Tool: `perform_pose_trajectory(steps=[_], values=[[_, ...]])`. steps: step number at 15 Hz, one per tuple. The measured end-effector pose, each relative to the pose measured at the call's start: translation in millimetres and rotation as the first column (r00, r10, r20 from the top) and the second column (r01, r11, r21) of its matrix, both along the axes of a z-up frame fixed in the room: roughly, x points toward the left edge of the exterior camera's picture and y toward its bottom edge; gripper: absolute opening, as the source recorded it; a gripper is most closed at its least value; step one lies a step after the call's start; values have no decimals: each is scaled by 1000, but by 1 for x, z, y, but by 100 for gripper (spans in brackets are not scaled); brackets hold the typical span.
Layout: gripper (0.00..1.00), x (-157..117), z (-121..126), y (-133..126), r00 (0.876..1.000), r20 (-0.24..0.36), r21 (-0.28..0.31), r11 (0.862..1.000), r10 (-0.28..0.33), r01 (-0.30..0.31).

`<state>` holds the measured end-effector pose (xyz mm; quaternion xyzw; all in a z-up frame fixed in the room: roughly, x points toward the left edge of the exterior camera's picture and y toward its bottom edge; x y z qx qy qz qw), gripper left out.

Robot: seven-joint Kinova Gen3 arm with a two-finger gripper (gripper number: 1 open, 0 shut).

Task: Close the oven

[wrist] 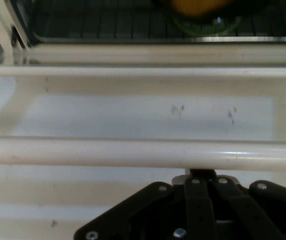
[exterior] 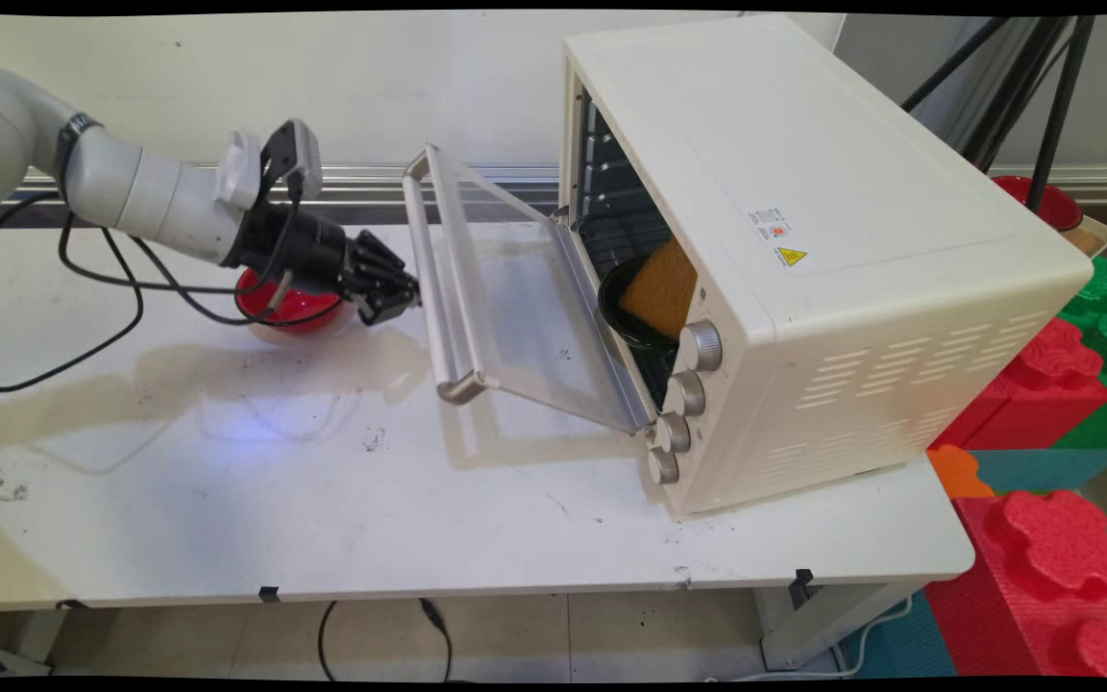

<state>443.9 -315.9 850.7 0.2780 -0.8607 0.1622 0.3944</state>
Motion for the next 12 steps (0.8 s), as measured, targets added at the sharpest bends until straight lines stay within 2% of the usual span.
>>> perform_pose_trajectory(steps=[12], values=[[0, -17, 45, -24, 996, -84, -89, 996, 5, -12]])
